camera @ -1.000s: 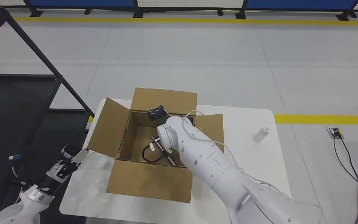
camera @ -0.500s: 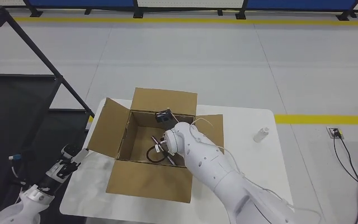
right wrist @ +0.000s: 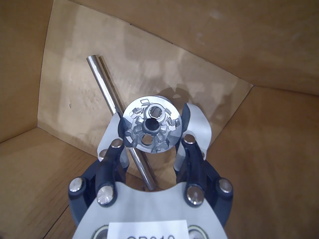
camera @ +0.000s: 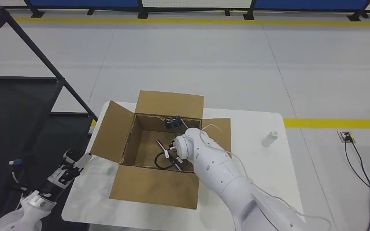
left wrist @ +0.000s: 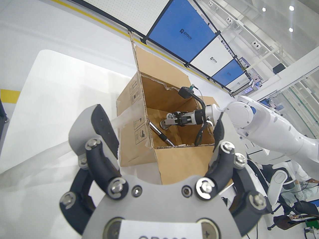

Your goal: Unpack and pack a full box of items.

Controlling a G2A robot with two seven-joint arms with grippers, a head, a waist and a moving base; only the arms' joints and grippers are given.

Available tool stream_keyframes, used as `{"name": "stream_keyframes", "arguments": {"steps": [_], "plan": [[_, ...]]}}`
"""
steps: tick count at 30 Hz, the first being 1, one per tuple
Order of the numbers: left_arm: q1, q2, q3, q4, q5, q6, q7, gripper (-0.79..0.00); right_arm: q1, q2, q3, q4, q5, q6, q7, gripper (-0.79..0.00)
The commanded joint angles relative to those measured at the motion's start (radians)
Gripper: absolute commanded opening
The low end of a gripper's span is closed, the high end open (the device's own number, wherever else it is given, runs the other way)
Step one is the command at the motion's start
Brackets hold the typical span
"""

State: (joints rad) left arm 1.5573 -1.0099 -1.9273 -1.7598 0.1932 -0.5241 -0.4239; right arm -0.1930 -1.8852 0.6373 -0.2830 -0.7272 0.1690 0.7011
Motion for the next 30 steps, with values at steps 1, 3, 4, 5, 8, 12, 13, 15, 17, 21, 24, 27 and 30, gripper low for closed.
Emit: {"name": "stream_keyframes", "arguments": {"steps": [1, 3, 4, 5, 8, 12, 13, 15, 17, 21, 24, 27, 30], "plan": [[0.000, 0.000, 0.000, 0.000, 0.000, 0.000, 0.000, 0.000, 0.000, -0.001, 0.002, 0.003, -0.001, -0.009, -0.003, 0.000], [0.000, 0.000, 0.000, 0.000, 0.000, 0.000, 0.000, 0.000, 0.000, -0.002, 0.004, 0.002, -0.005, -0.012, -0.009, 0.000], [0.000, 0.000, 0.000, 0.000, 0.000, 0.000, 0.000, 0.000, -0.001, -0.003, 0.004, 0.001, -0.008, -0.013, -0.011, 0.000], [0.000, 0.000, 0.000, 0.000, 0.000, 0.000, 0.000, 0.000, 0.000, -0.004, 0.004, -0.001, -0.013, -0.012, -0.014, 0.000], [0.000, 0.000, 0.000, 0.000, 0.000, 0.000, 0.000, 0.000, -0.002, -0.005, 0.004, -0.017, -0.026, -0.007, -0.031, 0.000], [0.000, 0.000, 0.000, 0.000, 0.000, 0.000, 0.000, 0.000, -0.006, 0.001, 0.006, -0.076, -0.048, -0.047, -0.052, 0.000], [0.000, 0.000, 0.000, 0.000, 0.000, 0.000, 0.000, 0.000, -0.009, 0.004, 0.006, -0.091, -0.058, -0.049, -0.049, 0.000], [0.000, 0.000, 0.000, 0.000, 0.000, 0.000, 0.000, 0.000, -0.017, 0.012, 0.005, -0.140, -0.083, -0.058, -0.045, 0.000], [0.000, 0.000, 0.000, 0.000, 0.000, 0.000, 0.000, 0.000, -0.031, 0.024, 0.007, -0.200, -0.113, -0.048, -0.037, 0.000], [0.000, 0.000, 0.000, 0.000, 0.000, 0.000, 0.000, 0.000, -0.085, 0.065, 0.029, -0.367, -0.192, -0.010, -0.015, 0.000], [0.000, 0.000, 0.000, 0.000, 0.000, 0.000, 0.000, 0.000, -0.162, 0.114, 0.072, -0.551, -0.279, 0.034, 0.026, 0.000], [0.000, 0.000, 0.000, 0.000, 0.000, 0.000, 0.000, 0.000, -0.278, 0.173, 0.141, -0.788, -0.405, 0.085, 0.099, 0.000], [0.000, 0.000, 0.000, 0.000, 0.000, 0.000, 0.000, 0.000, -0.426, 0.229, 0.238, -1.044, -0.532, 0.099, 0.171, 0.000]]}}
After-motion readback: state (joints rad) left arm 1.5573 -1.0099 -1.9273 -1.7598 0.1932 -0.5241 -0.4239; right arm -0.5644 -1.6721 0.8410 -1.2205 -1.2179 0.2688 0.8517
